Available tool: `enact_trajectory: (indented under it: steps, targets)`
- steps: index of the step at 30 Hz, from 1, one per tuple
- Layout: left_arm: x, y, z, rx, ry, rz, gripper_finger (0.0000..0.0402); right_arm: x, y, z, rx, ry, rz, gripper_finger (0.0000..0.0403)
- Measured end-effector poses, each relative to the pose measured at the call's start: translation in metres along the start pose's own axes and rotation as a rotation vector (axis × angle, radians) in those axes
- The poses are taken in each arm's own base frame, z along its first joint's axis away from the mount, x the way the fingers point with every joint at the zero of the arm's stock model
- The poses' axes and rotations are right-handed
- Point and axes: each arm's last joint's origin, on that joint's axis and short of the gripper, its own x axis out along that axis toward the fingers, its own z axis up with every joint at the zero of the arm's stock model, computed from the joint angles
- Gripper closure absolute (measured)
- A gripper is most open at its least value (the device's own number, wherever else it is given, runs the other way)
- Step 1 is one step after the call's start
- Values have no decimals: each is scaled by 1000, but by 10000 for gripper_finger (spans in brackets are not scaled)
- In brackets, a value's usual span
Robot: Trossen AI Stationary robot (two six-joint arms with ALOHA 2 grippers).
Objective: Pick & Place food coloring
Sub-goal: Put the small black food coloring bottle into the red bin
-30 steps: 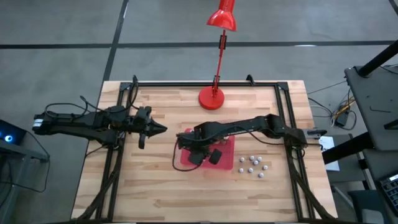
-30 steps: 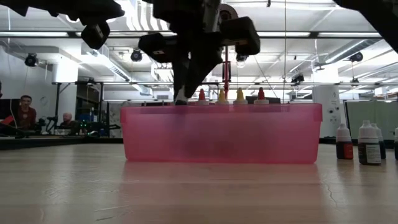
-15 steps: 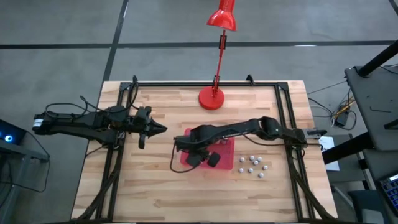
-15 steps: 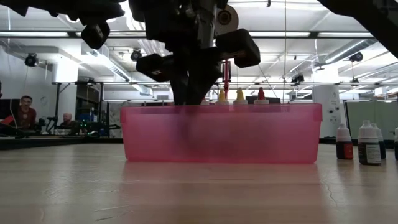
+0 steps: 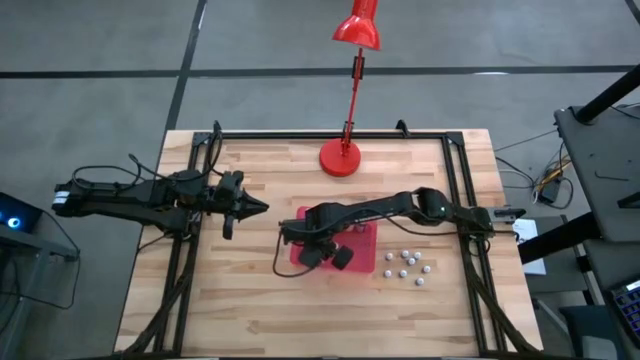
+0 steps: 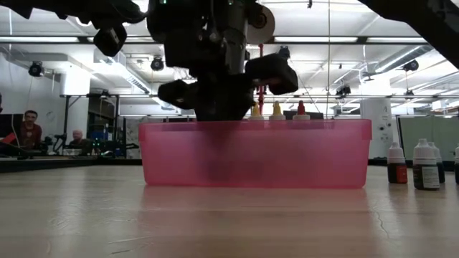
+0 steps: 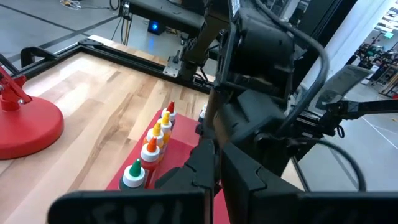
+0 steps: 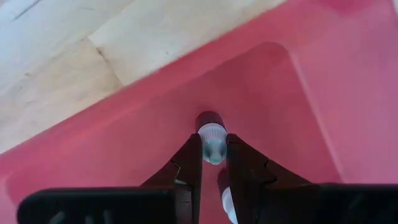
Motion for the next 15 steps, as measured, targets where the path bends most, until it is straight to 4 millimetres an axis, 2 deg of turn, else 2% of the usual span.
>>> enact_trajectory:
  steps: [8,15]
  targets:
    - [0,0,0,0,0,0,402,3,-3,-4,75,-2,-4,354]
    - [0,0,0,-1,0,0,402,3,-3,-4,77,-1,-4,321]
